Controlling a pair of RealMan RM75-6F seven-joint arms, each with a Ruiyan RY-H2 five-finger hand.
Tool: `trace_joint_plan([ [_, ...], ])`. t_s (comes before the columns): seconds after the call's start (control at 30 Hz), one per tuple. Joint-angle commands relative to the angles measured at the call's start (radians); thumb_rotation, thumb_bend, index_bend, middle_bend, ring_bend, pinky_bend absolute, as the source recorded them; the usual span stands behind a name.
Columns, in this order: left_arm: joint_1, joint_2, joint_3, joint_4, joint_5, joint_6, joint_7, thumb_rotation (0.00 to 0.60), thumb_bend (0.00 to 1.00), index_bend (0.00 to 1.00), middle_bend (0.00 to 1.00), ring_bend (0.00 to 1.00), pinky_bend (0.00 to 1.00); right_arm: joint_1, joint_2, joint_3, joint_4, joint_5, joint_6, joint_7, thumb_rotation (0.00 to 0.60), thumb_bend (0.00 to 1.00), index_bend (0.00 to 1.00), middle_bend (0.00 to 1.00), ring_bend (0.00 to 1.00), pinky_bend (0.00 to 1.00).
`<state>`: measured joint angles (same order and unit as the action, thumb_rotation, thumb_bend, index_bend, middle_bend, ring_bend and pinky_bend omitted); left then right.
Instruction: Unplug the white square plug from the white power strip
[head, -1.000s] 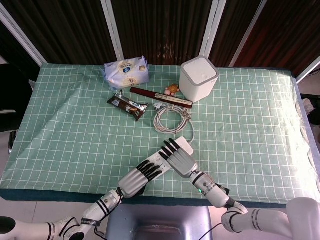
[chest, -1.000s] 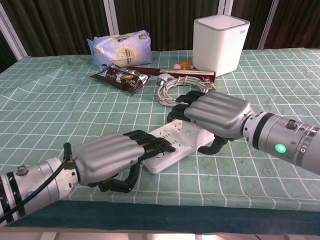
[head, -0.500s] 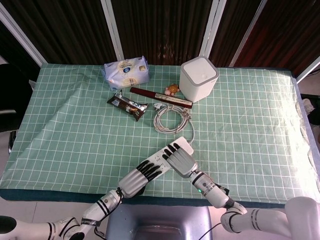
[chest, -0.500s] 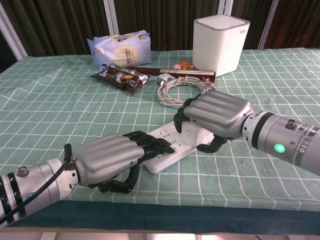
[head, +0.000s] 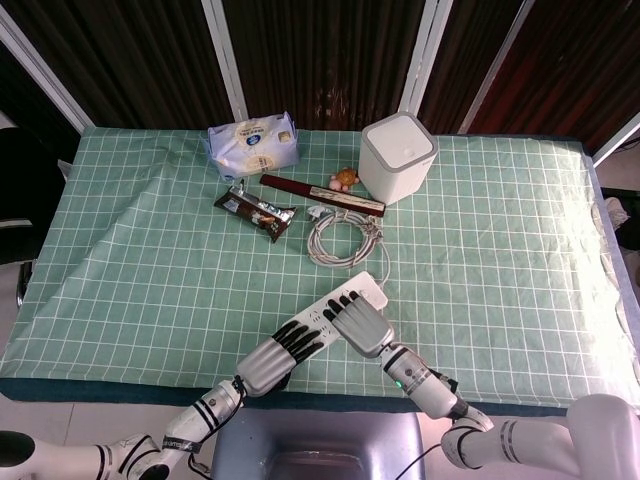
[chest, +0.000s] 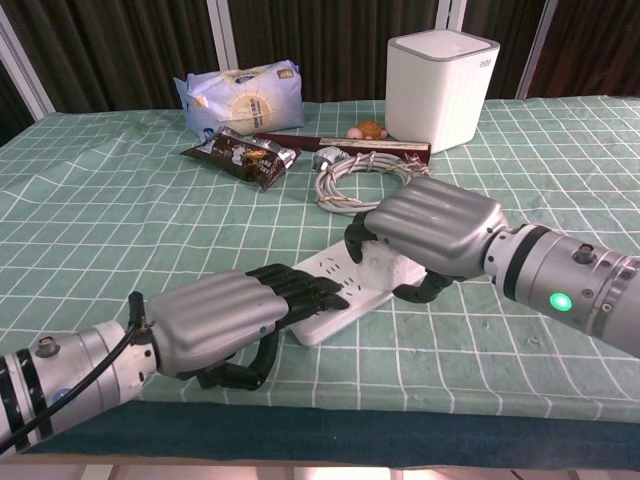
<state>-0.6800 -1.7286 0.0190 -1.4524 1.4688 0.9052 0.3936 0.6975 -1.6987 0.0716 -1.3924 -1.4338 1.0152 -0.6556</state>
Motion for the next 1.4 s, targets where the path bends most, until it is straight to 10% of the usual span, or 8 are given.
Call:
trace_joint_plan([
  [0.03,0.0,-0.003,0.002,0.004,-0.001,-0.001,0.001,0.484,0.96,0.0,0.04,0.0,0.03,-0.004,-0.005,-0.005,0.006,-0.009,0.012,-0.002,0.6,0.46,0.84,0.6,0.51,0.58],
  [0.67,0.002,-0.025,0.017,0.031,-0.002,0.0,0.002,0.478,0.96,0.0,0.04,0.01,0.04,0.001,0.004,0.039,-0.06,0.103,-0.024,-0.024,0.6,0.42,0.89,0.65,0.58,0.61],
  [1.4,0.004,0.021,-0.005,-0.008,0.052,0.078,-0.046,0.464,0.93,0.0,0.04,0.01,0.04,-0.071,0.094,-0.019,-0.076,-0.103,0.18,0.106,0.6,0.42,0.89,0.65,0.58,0.61],
])
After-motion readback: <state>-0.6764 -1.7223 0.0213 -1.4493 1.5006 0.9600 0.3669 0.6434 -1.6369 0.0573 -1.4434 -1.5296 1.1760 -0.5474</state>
